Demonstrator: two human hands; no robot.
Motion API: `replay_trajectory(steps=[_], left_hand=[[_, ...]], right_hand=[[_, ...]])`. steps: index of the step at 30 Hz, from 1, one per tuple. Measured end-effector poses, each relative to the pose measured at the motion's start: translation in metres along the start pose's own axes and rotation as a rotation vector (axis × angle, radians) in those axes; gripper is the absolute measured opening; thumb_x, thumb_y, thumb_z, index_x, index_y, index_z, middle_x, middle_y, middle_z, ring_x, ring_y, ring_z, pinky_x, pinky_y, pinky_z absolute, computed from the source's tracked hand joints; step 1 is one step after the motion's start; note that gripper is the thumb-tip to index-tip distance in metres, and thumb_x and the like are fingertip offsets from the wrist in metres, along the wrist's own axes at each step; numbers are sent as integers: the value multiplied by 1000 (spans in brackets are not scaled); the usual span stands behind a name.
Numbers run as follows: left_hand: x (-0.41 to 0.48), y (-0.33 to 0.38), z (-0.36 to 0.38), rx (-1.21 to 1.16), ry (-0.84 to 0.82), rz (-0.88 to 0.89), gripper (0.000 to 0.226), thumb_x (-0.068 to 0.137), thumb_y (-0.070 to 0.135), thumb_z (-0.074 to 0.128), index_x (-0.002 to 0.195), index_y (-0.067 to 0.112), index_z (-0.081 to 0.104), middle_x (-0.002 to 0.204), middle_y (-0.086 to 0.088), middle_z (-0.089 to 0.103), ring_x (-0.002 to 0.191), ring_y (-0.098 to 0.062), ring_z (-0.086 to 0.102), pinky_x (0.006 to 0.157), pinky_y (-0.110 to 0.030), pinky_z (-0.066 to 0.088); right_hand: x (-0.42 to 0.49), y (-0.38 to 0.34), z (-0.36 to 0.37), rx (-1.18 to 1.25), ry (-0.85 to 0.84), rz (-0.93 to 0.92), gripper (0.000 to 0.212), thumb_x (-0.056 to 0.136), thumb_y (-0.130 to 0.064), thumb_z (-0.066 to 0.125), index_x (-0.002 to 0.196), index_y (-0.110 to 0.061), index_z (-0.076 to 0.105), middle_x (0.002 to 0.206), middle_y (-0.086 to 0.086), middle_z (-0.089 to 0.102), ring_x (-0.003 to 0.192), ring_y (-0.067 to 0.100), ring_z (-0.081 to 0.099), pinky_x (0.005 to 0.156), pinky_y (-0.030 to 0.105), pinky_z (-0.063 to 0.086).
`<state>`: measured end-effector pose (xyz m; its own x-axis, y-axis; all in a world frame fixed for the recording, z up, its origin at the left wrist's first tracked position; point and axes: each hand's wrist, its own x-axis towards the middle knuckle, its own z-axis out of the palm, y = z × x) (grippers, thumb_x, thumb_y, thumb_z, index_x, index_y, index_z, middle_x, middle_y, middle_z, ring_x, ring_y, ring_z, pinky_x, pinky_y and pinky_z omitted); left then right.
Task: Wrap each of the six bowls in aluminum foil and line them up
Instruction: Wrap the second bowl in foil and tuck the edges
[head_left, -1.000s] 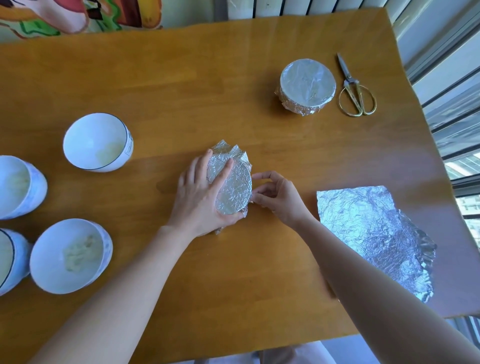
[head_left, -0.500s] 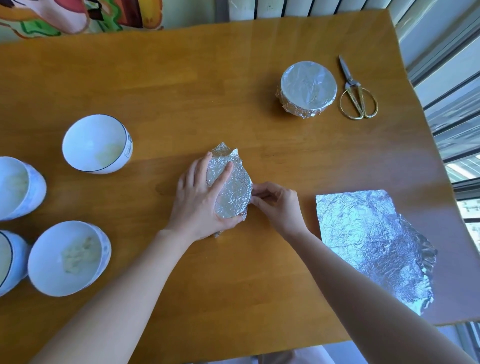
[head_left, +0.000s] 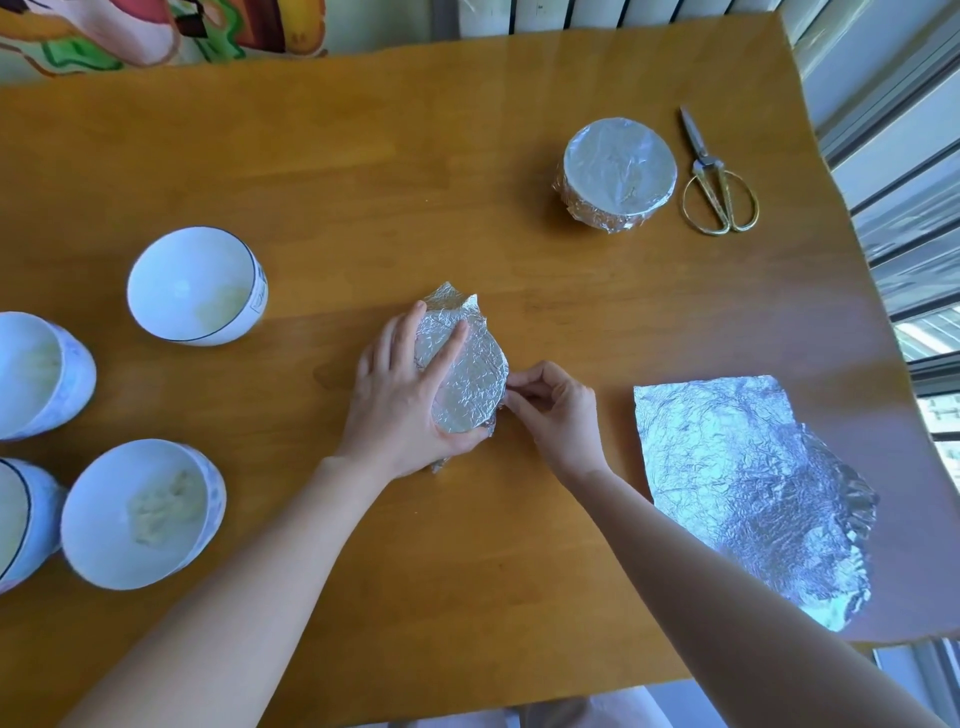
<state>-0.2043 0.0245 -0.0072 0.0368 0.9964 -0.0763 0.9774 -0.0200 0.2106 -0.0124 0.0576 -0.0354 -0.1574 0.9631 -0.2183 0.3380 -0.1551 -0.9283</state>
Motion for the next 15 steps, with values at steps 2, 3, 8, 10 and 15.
replay_trajectory(steps=[2, 3, 8, 10, 15], left_hand=[[-1, 1, -1, -1, -1, -9, 110, 63, 86, 44, 157, 32, 23, 160, -16, 19, 144, -36, 22, 108, -51, 32], [-1, 1, -1, -2, 0, -15, 110, 63, 86, 43, 156, 32, 23, 160, -16, 19, 144, -36, 22, 108, -51, 32], [-2, 4, 0, -21, 9, -60, 111, 62, 87, 43, 156, 31, 25, 160, -17, 19, 144, -37, 23, 108, -52, 32], [-2, 5, 0, -17, 17, -70, 112, 61, 88, 42, 156, 31, 25, 160, -17, 19, 143, -38, 25, 108, -52, 33], [-2, 5, 0, -28, 1, -91, 118, 58, 94, 39, 157, 33, 19, 162, -20, 14, 144, -40, 22, 110, -52, 31]], right_hand=[[-2, -1, 2, 26, 24, 37, 8, 82, -2, 74, 84, -8, 69, 83, -7, 74, 81, 4, 71, 75, 17, 52], [-2, -1, 3, 33, 28, 43, 9, 82, -2, 74, 83, -9, 69, 83, -6, 74, 81, 5, 72, 77, 20, 54], [-8, -1, -3, -60, -46, -57, 21, 88, 0, 64, 105, -8, 74, 115, 0, 73, 105, 3, 67, 94, 22, 51], [-14, -1, -7, -115, -50, -169, 30, 89, -7, 64, 118, -10, 69, 127, 0, 67, 117, 7, 61, 98, 22, 48], [-26, -9, -1, -95, -64, -249, 41, 87, -13, 70, 126, -10, 58, 115, 0, 65, 105, 10, 63, 88, 23, 51]])
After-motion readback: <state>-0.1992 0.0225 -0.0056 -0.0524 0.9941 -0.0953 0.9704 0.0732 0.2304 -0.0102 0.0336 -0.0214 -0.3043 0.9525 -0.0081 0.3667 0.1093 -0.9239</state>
